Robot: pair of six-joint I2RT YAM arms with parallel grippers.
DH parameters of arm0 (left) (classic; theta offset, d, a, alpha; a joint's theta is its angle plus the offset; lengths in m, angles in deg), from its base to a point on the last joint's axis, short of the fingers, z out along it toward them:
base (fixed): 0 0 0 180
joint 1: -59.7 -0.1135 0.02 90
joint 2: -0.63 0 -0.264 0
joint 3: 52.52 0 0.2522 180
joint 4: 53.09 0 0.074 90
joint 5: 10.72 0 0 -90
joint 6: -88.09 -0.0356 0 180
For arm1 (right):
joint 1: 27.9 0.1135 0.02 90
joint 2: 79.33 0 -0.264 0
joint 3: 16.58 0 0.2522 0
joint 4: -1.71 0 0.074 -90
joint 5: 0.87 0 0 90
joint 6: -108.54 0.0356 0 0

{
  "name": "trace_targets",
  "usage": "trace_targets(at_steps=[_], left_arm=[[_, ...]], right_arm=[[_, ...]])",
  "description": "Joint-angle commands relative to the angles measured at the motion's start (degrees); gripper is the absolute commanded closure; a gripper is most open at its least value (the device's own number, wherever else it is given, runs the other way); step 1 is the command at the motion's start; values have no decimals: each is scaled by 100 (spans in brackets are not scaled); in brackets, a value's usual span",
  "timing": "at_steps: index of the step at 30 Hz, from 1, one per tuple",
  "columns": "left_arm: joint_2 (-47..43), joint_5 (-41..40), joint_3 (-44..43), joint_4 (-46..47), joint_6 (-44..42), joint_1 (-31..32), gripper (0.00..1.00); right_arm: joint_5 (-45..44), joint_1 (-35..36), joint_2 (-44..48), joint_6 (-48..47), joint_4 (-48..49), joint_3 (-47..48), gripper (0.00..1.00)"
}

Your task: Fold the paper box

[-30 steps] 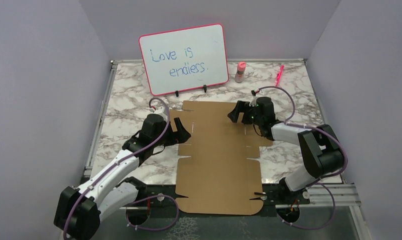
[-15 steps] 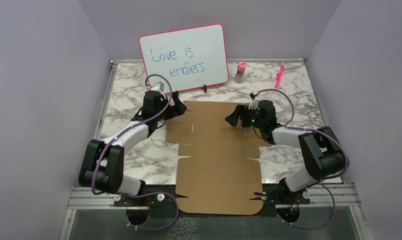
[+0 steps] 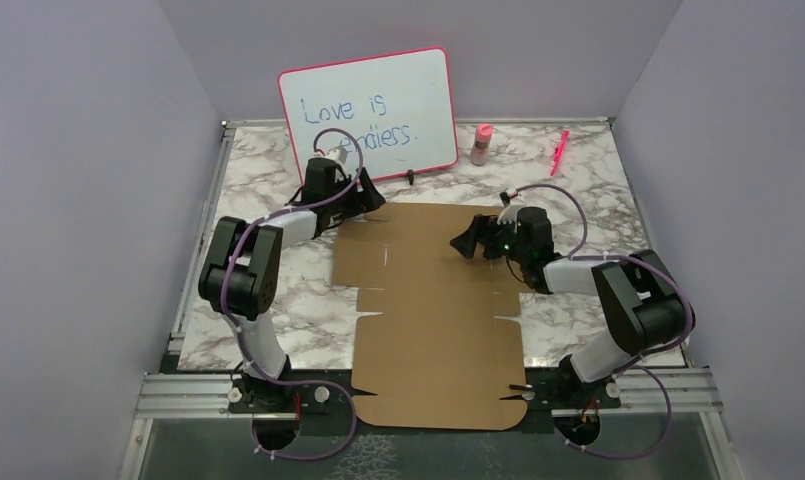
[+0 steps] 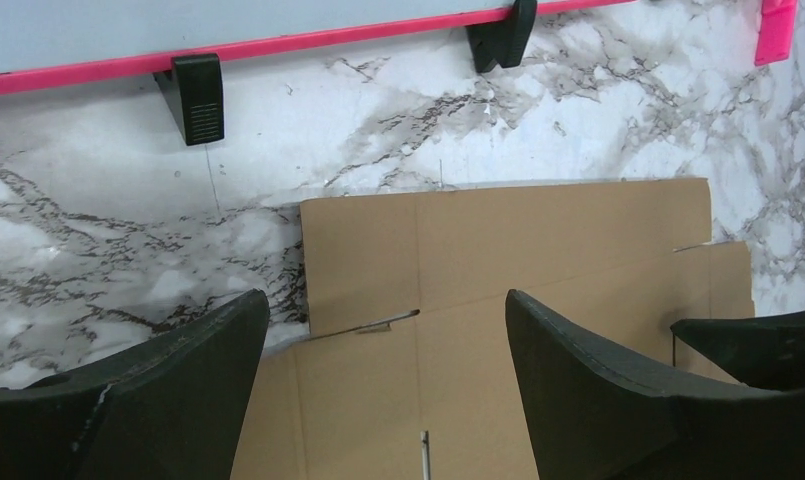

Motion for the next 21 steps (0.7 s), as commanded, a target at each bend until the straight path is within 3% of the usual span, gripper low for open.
trace_targets(at_steps=[1,9,21], left_arm=[[440,433,-337,98,-156,-44,12],[988,804,-702,-19,-155,-42,14],[627,1324,-470,280,3,39,36]], right_arm=[[112,50,-141,18,368,-81,0],[-4,48,-261,0,403,-88,0],[13,53,-499,35,422,-25,0]])
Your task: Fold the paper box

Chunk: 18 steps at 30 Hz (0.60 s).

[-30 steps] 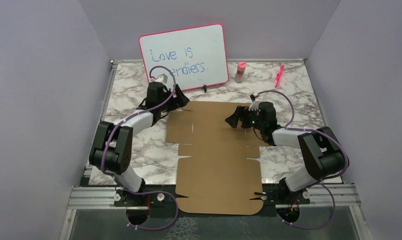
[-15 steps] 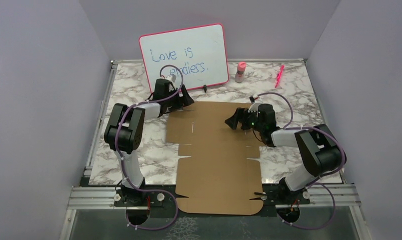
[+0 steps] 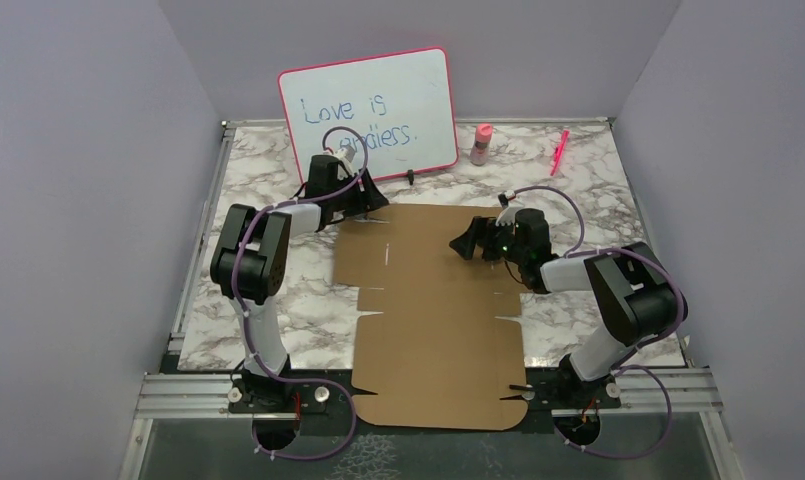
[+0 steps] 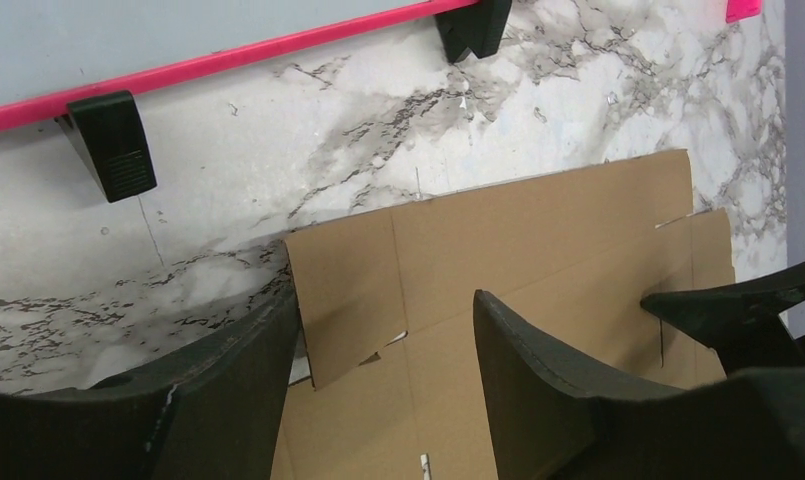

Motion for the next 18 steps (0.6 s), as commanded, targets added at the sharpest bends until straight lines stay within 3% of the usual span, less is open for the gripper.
trace_targets(at_steps=[1,18], left_arm=[[-312,438,118,174,55,116,36],[-459,-593,-401,-781,-580,909,42]], right_arm=[[8,58,-125,16,97,19,0],[-71,116,-157,-34,43,76,0]])
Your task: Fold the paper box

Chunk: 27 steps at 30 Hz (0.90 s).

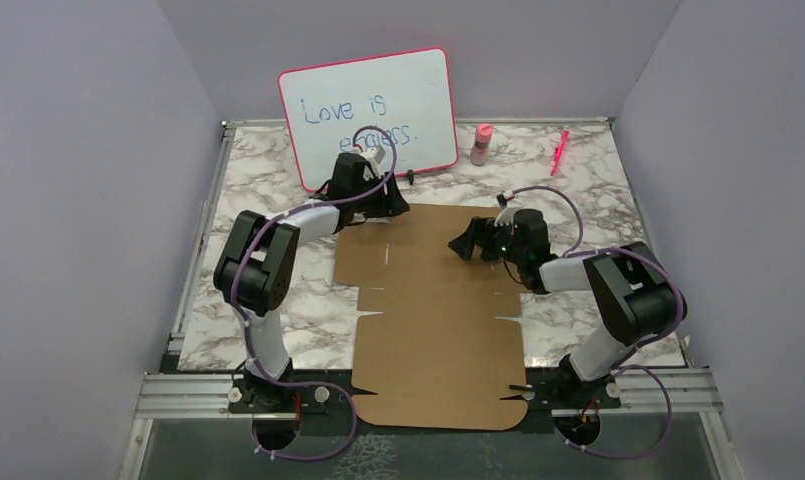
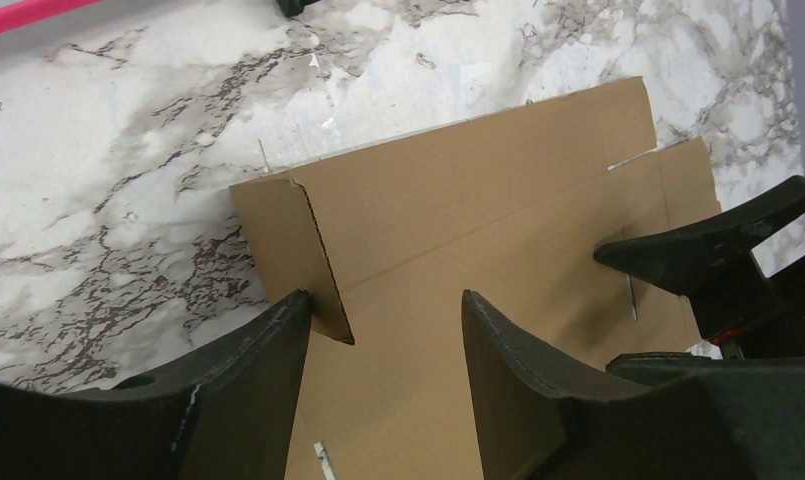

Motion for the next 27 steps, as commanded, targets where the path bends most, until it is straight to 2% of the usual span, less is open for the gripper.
trace_targets(at_steps=[1,5,12,21,27], left_arm=[[-49,-402,-321,-396,-281,183,42],[-69,-529,-435,-550,-342,203,42],[-587,-1372,-522,-899,-672,203,36],[-1194,-1457,-101,-678,-520,295,30],[-1416,-1282,384,-191,-379,611,22]], right_arm=[[-68,66,-127,-22,1,74,0],[-70,67,-80,-41,-28,74,0],[-117,63,356,-136,-469,314,0],[-1099,56,1229,-366,-1675,850,0],[-1334,-309,1060,-365,-2109,1236,0]])
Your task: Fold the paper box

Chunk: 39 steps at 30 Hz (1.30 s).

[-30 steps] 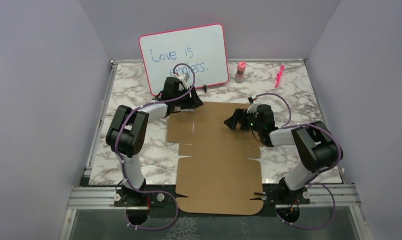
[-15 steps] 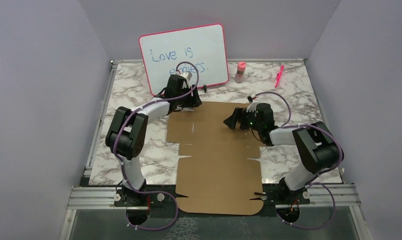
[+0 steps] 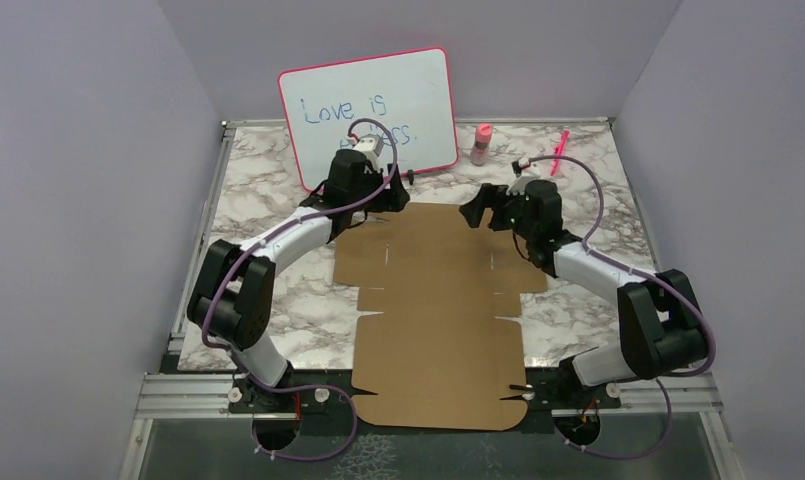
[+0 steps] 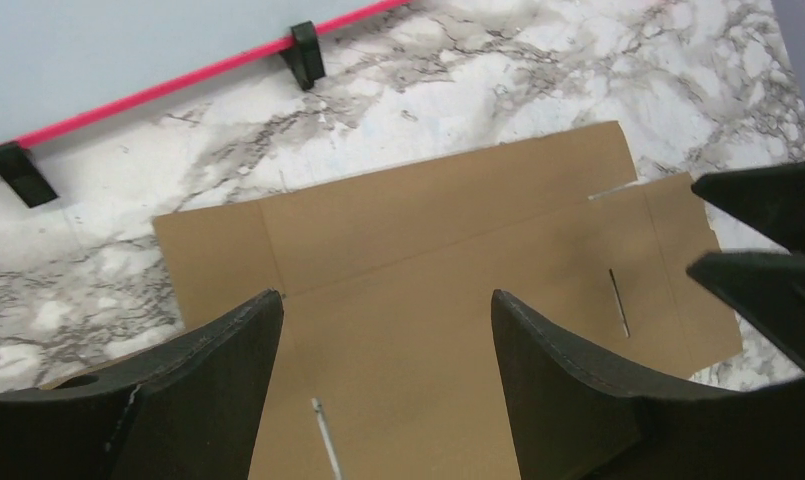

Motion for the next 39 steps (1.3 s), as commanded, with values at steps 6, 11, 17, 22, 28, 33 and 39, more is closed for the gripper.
trace_targets(at_steps=[6,11,17,22,28,33,39], left_arm=[[311,315,341,679,122,497,18],[688,467,280,776,99,627,17],[1058,737,254,825,76,701,16],[1234,797,262,828,55,732,16],[1361,850,291,820,33,750,16],[1389,850,349,807,34,759,16],[1365,815,367,785,32,759,16]], right_arm=[[-544,-661,-439,-64,-664,490,0],[-334,-998,-818,72,-728,695,0],[-183,-1281,-1284,91,-758,921,0],[140,-1409,-1612,137,-745,1022,0],[375,-1410,-1904,82,-853,1143,0],[516,-1410,-2074,100,-957,1215,0],[1022,-1411,-2171,77,-963,1242,0]])
